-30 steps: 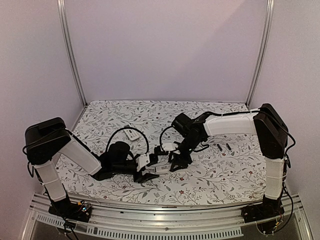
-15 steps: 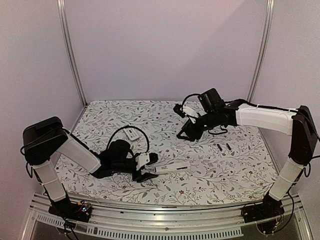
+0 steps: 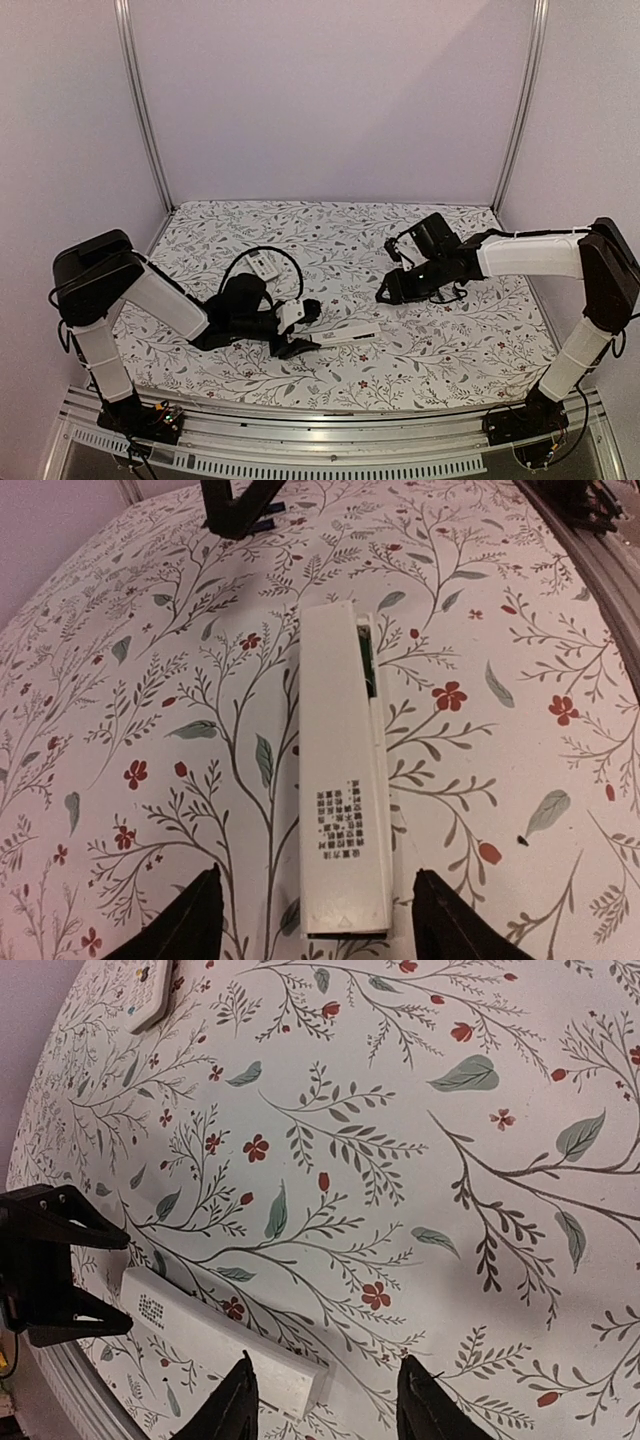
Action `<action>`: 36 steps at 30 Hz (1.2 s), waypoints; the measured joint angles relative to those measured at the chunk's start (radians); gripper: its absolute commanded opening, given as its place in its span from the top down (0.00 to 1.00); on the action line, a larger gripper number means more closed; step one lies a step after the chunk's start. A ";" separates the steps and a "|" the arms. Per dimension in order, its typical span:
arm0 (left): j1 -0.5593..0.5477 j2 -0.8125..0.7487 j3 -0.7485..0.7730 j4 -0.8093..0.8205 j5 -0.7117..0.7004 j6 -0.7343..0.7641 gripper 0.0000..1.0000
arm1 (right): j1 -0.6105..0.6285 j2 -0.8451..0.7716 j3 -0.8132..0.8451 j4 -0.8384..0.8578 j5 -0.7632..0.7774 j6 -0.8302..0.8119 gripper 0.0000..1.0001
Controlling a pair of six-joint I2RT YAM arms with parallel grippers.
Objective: Load the batteries into the remote control
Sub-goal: Adjust the battery cover on the remote control without the battery cover.
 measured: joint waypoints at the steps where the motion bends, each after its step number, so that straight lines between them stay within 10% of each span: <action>1: 0.000 0.002 0.002 0.000 0.001 -0.002 0.37 | 0.000 0.003 -0.001 0.008 -0.008 0.015 0.58; 36: 0.002 0.061 0.037 0.000 0.048 -0.026 0.49 | 0.015 0.061 -0.097 0.090 -0.136 0.152 0.83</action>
